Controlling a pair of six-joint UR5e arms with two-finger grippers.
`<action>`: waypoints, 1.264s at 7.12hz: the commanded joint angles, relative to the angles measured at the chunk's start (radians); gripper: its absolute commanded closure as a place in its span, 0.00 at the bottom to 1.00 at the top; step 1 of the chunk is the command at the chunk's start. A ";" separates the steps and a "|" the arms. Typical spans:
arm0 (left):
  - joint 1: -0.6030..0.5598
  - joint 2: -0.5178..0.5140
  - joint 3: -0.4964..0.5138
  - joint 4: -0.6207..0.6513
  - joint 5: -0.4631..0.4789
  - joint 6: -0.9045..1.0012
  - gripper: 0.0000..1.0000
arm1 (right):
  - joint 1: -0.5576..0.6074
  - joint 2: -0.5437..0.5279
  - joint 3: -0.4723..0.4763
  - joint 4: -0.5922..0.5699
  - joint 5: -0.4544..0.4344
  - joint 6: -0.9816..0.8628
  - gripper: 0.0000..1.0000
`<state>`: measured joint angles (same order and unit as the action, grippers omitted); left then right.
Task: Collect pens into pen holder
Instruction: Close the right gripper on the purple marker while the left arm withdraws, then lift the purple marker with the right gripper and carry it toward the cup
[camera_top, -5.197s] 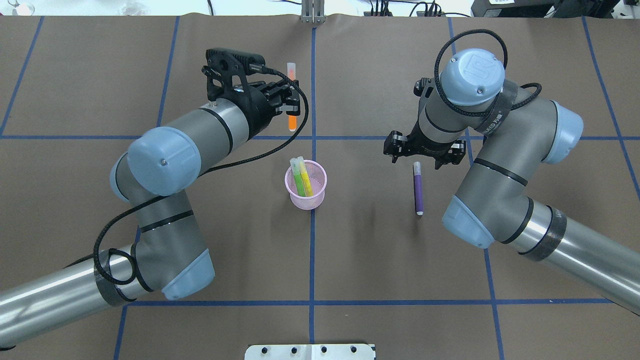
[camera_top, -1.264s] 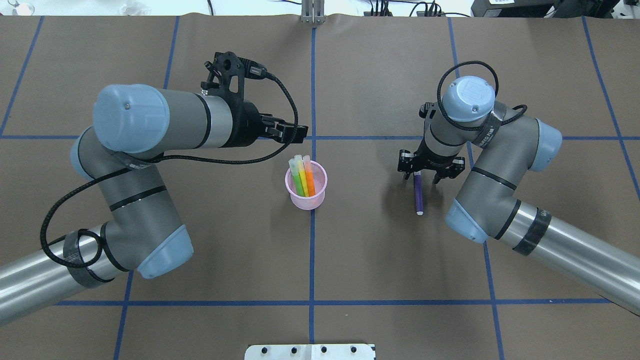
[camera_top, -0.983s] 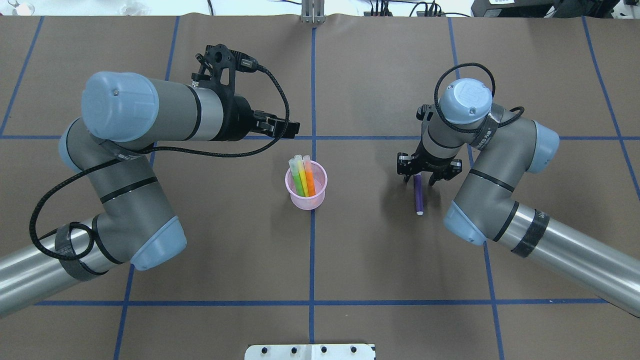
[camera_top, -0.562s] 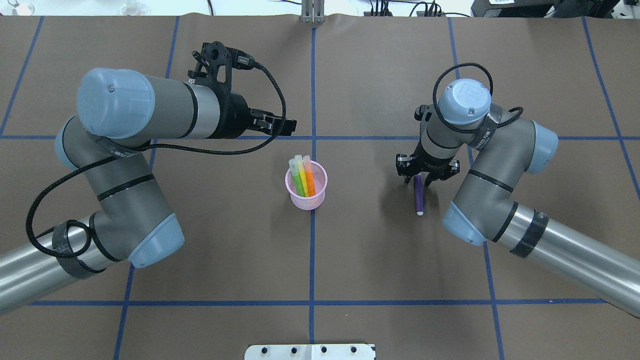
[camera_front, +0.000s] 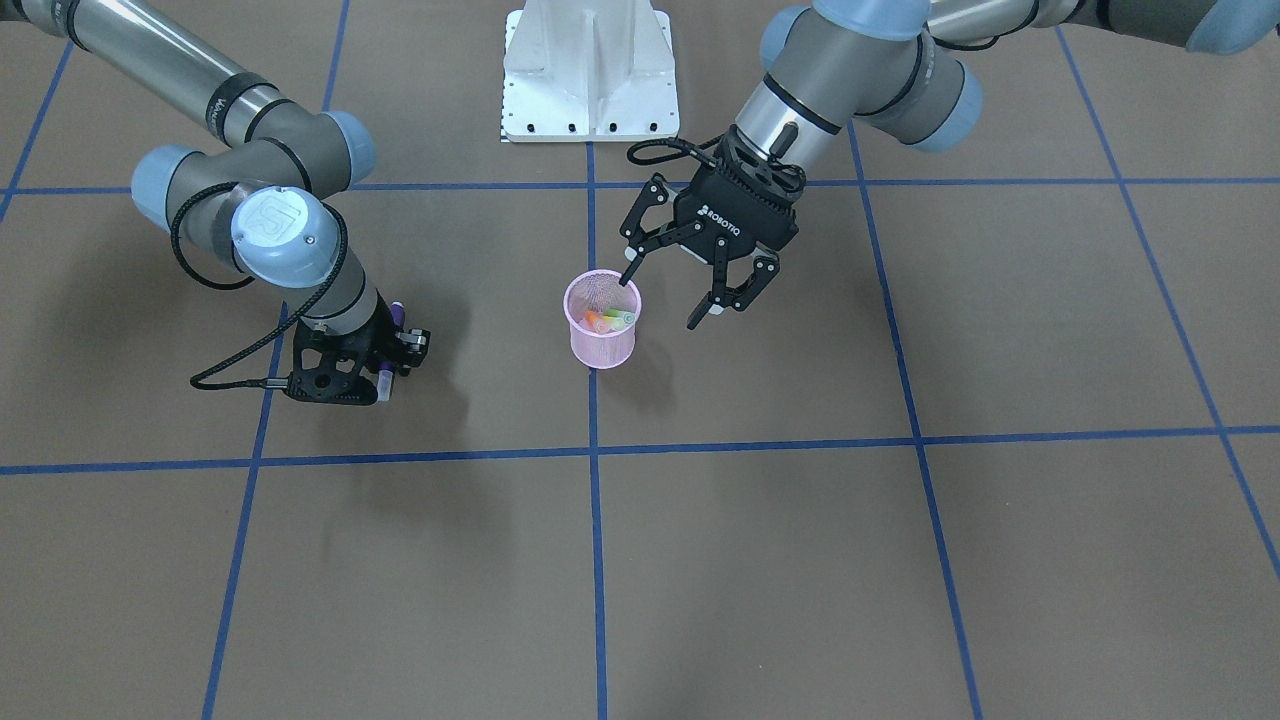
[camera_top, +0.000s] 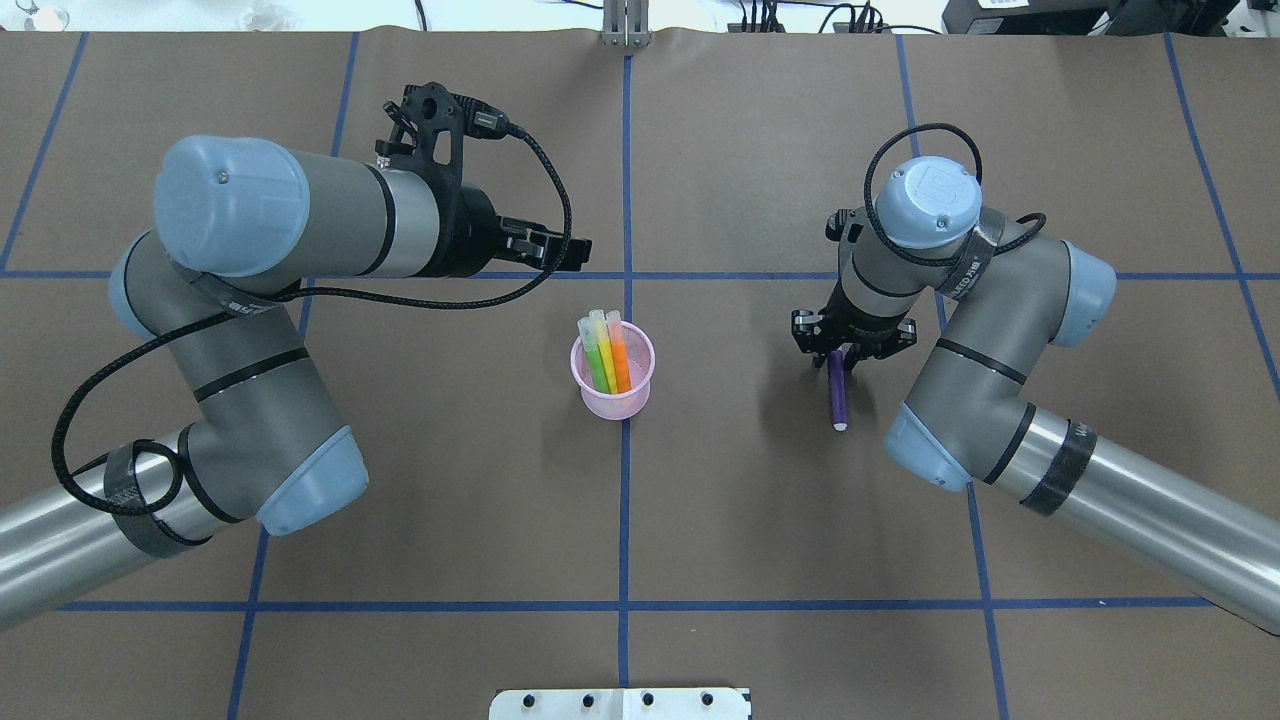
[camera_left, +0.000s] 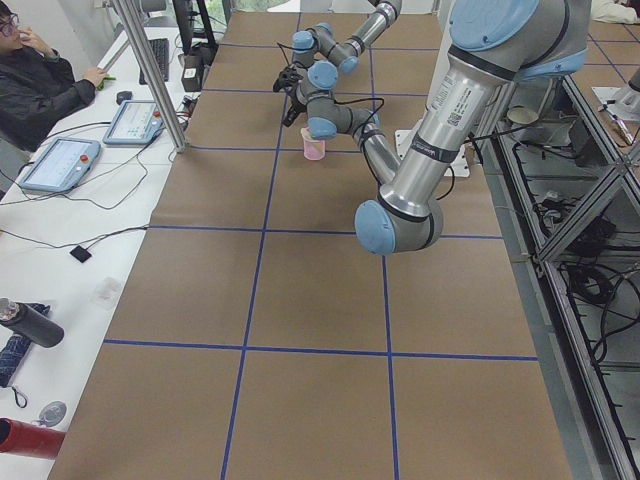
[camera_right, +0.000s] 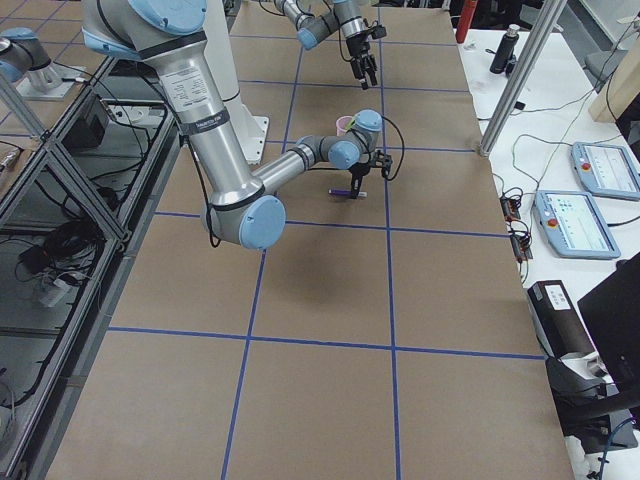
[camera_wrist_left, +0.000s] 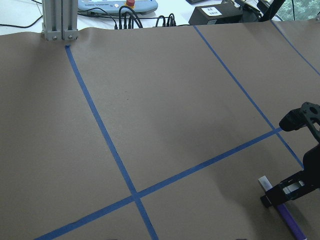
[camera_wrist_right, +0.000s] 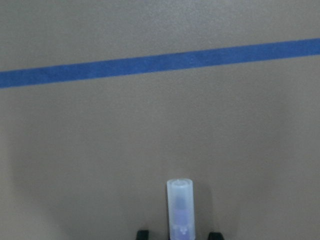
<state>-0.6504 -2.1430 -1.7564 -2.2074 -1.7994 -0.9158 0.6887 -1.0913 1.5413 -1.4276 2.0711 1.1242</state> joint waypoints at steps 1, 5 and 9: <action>0.000 0.000 0.002 0.000 0.000 0.000 0.18 | 0.008 -0.004 0.016 -0.005 0.001 -0.001 1.00; -0.009 0.000 0.002 0.005 -0.017 0.000 0.21 | 0.066 -0.019 0.124 -0.005 0.000 -0.003 1.00; -0.286 0.005 0.012 0.321 -0.436 0.159 0.03 | 0.126 -0.006 0.359 0.012 -0.079 0.000 1.00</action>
<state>-0.8519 -2.1378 -1.7450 -2.0249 -2.1139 -0.8077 0.8068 -1.1052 1.8403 -1.4222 2.0372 1.1237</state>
